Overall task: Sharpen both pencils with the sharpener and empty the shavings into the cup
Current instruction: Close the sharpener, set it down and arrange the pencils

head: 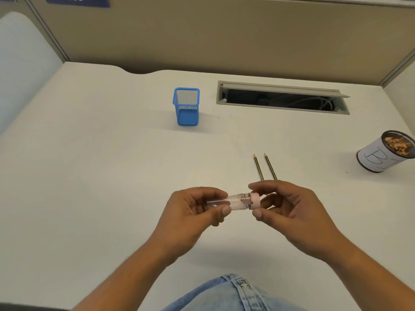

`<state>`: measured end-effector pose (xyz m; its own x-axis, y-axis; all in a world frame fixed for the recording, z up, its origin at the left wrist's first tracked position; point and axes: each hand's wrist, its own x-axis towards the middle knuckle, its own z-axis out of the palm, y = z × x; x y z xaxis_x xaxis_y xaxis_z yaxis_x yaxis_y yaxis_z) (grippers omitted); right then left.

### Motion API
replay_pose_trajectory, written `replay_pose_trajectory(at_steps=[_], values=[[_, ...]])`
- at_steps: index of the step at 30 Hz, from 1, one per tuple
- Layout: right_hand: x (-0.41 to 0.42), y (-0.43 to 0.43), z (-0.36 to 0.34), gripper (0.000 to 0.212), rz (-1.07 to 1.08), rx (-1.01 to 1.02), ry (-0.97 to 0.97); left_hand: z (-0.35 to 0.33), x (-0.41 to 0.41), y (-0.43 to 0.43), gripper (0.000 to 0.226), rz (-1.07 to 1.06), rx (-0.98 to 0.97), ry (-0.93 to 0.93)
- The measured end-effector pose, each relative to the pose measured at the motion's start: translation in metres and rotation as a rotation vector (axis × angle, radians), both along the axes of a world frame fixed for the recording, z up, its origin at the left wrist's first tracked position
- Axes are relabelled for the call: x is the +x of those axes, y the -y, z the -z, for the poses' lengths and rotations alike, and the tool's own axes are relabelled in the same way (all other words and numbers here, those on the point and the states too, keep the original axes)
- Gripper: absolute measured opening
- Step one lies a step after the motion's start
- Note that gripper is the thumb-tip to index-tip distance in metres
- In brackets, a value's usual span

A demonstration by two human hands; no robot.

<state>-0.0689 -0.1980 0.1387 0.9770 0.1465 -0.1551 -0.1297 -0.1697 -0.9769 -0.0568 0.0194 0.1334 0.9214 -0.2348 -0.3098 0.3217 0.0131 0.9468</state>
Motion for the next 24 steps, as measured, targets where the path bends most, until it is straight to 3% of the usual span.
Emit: replay_pose_trajectory(at_steps=[8,24], values=[[-0.006,-0.008,-0.007,0.035,-0.080,-0.196,0.222,-0.002,-0.001,-0.011,0.019,0.039,-0.006,-0.029],[-0.004,-0.005,0.000,0.033,-0.045,-0.093,0.233,0.003,-0.009,0.001,0.030,-0.062,-0.026,0.020]])
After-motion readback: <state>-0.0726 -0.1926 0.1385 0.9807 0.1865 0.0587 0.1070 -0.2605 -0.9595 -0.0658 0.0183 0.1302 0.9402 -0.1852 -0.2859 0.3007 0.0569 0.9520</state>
